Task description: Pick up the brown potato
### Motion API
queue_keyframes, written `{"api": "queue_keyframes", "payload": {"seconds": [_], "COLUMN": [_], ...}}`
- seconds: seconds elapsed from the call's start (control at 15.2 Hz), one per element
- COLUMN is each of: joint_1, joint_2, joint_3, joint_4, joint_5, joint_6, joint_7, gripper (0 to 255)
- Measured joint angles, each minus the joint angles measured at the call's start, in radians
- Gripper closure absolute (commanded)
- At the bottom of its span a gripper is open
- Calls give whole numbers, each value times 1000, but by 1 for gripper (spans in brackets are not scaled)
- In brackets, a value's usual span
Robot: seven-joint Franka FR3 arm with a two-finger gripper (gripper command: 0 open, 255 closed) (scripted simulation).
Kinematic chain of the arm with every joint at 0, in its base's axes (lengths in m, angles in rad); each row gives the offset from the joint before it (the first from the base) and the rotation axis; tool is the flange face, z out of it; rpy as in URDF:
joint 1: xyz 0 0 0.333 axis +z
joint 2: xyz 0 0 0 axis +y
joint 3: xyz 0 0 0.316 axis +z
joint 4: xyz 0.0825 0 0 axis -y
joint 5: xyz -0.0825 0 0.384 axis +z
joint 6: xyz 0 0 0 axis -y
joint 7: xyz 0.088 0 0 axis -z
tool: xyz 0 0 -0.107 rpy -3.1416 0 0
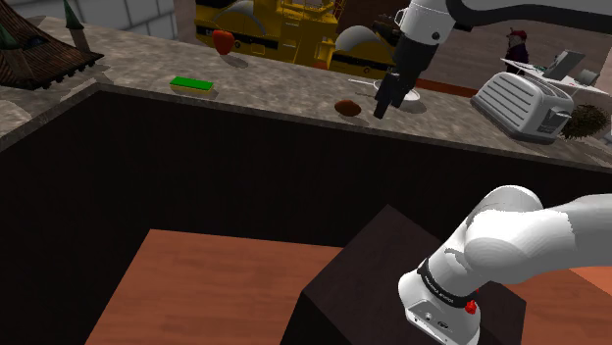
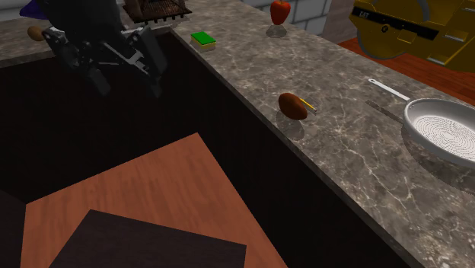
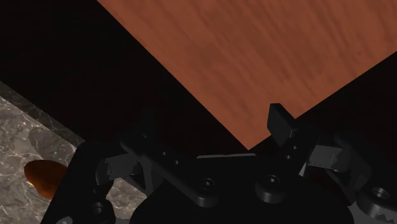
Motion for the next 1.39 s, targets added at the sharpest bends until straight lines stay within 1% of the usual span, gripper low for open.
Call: {"api": "queue_keyframes", "payload": {"seconds": [0.07, 0.2, 0.46, 0.59, 0.79, 1.06, 1.39], "joint_1": [0, -4, -11, -14, -10, -2, 1], "joint_2": [0, 18, 111, 165, 254, 401, 594], "joint_3": [0, -29, -118, -166, -232, -321, -415], "joint_4": [0, 4, 25, 55, 96, 190, 314], "joint_5": [0, -9, -26, -29, -18, 22, 117], "joint_6": [0, 18, 99, 128, 180, 230, 274], "joint_7": [0, -35, -146, -209, -300, -436, -617], "gripper": [0, 0, 0, 0, 0, 0, 0]}}
